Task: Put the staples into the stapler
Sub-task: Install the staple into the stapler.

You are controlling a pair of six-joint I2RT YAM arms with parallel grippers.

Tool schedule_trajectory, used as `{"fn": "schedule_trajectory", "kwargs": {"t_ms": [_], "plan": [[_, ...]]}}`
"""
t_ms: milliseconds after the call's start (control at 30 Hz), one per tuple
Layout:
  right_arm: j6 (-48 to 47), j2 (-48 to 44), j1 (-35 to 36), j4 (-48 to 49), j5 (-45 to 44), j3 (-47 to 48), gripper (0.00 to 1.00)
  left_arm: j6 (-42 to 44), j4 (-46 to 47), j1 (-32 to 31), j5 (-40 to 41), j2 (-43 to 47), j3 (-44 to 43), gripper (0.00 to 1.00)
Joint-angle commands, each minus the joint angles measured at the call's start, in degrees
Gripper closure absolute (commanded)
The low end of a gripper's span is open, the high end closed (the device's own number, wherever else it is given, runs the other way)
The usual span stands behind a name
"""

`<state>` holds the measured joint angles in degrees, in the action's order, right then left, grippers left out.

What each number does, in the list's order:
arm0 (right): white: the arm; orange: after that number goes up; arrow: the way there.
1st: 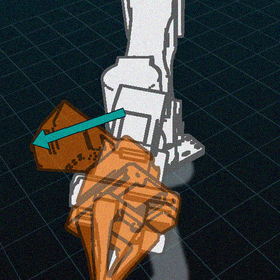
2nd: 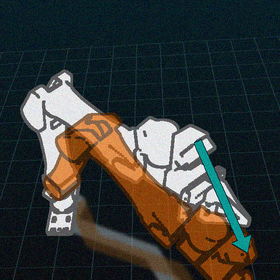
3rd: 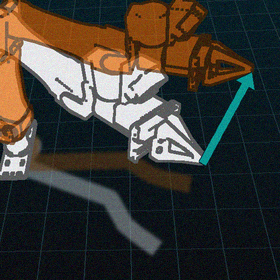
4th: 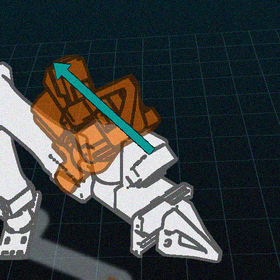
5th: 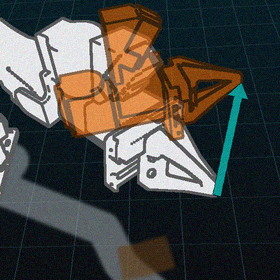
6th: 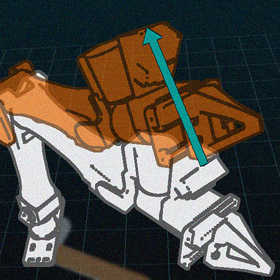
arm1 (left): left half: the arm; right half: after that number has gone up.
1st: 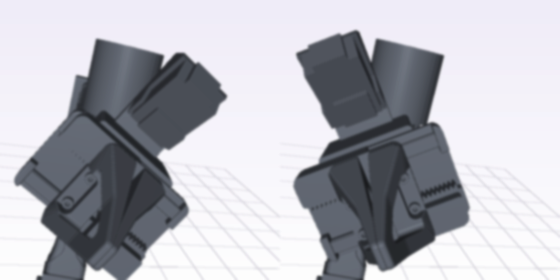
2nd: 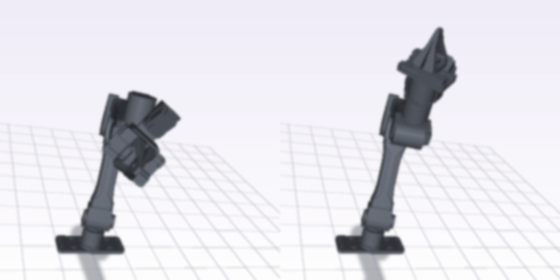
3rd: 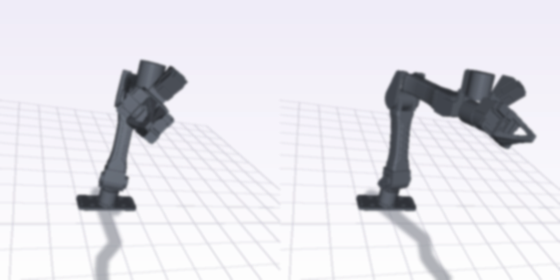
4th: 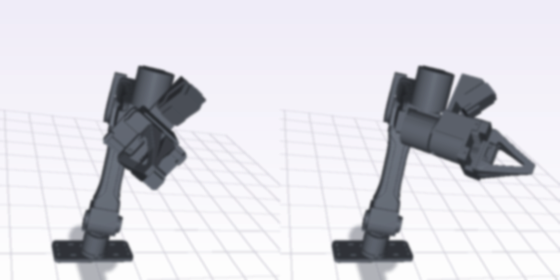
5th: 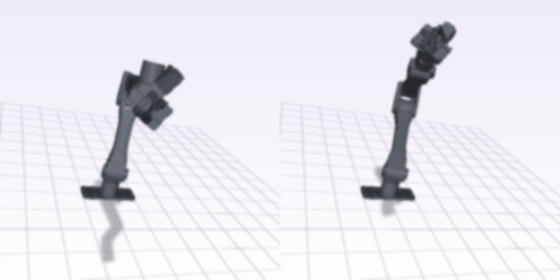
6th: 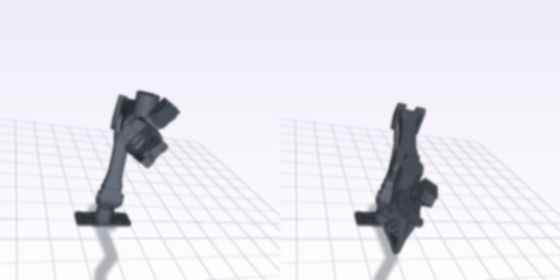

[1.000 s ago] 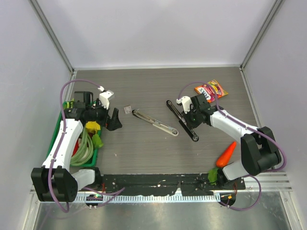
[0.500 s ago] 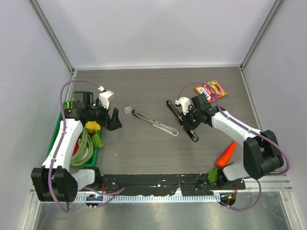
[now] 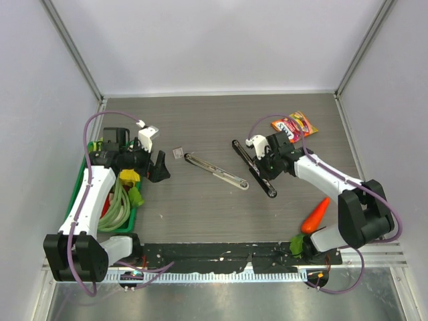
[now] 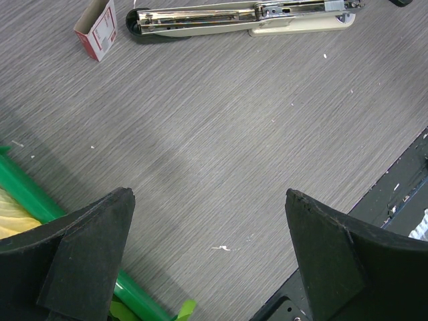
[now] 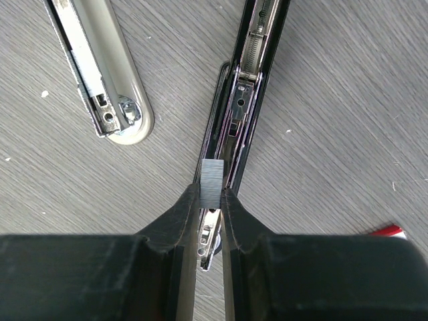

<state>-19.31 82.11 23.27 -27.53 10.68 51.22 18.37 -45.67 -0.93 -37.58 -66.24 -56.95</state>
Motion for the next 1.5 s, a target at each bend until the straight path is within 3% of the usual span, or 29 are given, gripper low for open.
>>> {"fn": "schedule_trajectory", "kwargs": {"t_ms": [0, 1467], "plan": [[0.50, 0.77, 0.20, 0.81, -1.45, 1.69, 0.99, -0.18, 1.55, 0.49, -1.62, 1.20, -0.09, 0.00], [2.17, 0.77, -1.64, 0.11, -1.01, 1.95, 0.99, -0.44, 1.55, 0.67, -1.88, 0.94, -0.09, 0.00]]}}
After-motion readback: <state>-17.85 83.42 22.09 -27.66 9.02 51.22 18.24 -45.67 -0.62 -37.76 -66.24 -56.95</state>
